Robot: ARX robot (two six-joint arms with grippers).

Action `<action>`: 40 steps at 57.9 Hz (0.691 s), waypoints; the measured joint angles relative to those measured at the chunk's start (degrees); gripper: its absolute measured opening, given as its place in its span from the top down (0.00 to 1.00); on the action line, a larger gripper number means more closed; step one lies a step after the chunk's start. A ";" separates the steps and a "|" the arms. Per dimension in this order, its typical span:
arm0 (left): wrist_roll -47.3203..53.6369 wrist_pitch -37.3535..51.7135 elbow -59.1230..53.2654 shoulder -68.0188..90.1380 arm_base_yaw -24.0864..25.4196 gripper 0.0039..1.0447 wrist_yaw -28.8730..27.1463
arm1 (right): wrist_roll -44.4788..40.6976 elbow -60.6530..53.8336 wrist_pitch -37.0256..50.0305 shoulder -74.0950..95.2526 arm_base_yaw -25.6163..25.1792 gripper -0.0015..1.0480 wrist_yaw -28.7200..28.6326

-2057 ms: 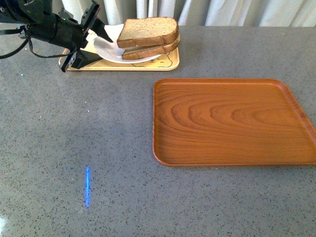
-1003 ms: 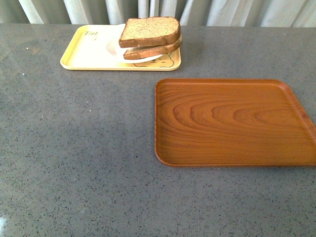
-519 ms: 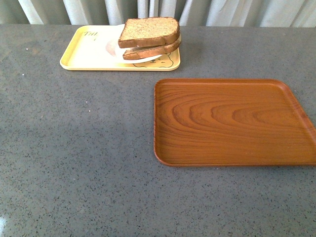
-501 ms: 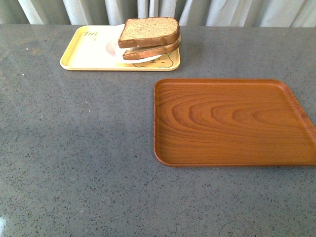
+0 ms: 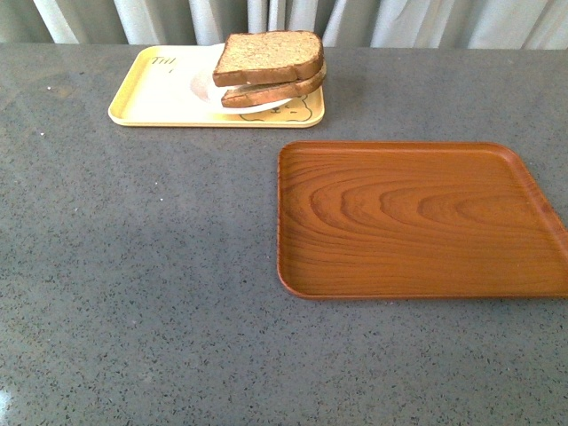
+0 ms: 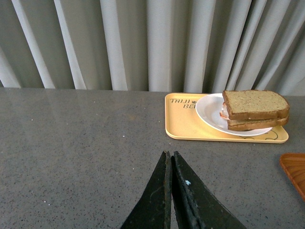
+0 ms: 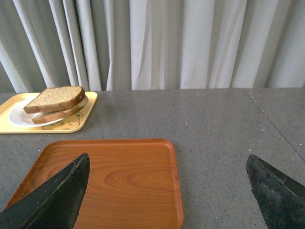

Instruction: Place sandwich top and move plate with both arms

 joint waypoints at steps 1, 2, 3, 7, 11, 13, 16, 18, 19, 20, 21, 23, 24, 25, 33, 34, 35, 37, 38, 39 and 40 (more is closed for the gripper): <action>0.02 -0.70 0.00 -0.79 0.00 0.99 0.00 | -0.02 0.00 0.00 0.00 0.00 0.09 0.00; 0.00 -1.79 -0.02 -1.97 0.00 0.99 0.00 | -0.02 0.00 0.00 0.00 0.00 0.09 0.00; 0.00 -2.49 -0.02 -2.75 0.00 0.99 0.00 | -0.02 0.00 0.00 0.00 0.00 0.09 0.00; 0.00 -5.14 -0.02 -5.64 0.00 0.99 0.00 | -0.02 0.00 0.00 0.00 0.00 0.09 0.00; 0.00 -7.13 -0.02 -7.87 0.00 0.99 0.00 | 0.00 0.00 0.00 0.00 0.00 0.09 0.00; 0.00 -8.33 -0.04 -9.11 0.00 0.99 0.00 | -0.02 0.00 0.00 0.00 0.00 0.09 0.00; 0.00 -9.79 -0.04 -10.60 0.00 0.99 0.00 | -0.02 0.00 0.00 0.00 0.00 0.09 0.00; 0.02 -11.19 -0.04 -12.07 0.00 0.99 0.00 | -0.02 0.00 0.00 0.00 0.00 0.09 0.00; 0.00 -11.74 -0.04 -12.63 0.00 0.99 0.00 | -0.02 0.00 0.00 0.00 0.00 0.09 0.00; 0.00 -12.22 -0.04 -13.18 0.00 0.99 0.00 | 0.00 0.00 0.00 0.00 0.00 0.09 0.00; 0.00 -12.72 -0.04 -13.70 0.00 0.99 0.00 | -0.02 0.00 0.00 0.00 0.00 0.09 0.00; 0.00 -13.51 -0.04 -14.49 0.00 0.99 0.00 | -0.02 0.00 0.00 0.00 0.00 0.09 0.00; 0.00 -13.75 -0.04 -14.75 0.00 0.99 0.00 | -0.02 0.00 0.00 0.00 0.00 0.09 0.00; 0.00 -14.25 -0.04 -15.26 0.00 0.99 0.00 | -0.02 0.00 0.00 0.00 0.00 0.09 0.00; 0.00 -18.12 -0.04 -19.19 0.00 0.99 0.00 | -0.02 0.00 0.00 0.00 0.00 0.09 0.00; 0.00 -18.53 -0.04 -19.58 0.00 0.99 0.00 | 0.00 0.00 0.00 0.00 0.00 0.09 0.00; 0.00 -18.73 -0.04 -19.80 0.00 0.99 0.00 | 0.00 0.00 0.00 0.00 0.00 0.09 0.00; 0.00 -19.34 -0.04 -20.39 0.00 0.99 0.00 | -0.02 0.00 0.00 0.00 0.00 0.09 0.00; 0.00 -19.71 -0.04 -20.79 0.00 0.99 0.00 | -0.02 0.00 0.00 0.00 0.00 0.09 0.00; 0.00 -20.06 -0.04 -21.11 0.00 0.99 0.00 | -0.02 0.00 0.00 0.00 0.00 0.09 0.00; 0.00 -20.26 -0.04 -21.31 0.00 0.99 0.00 | 0.00 0.00 0.00 0.00 0.00 0.09 0.00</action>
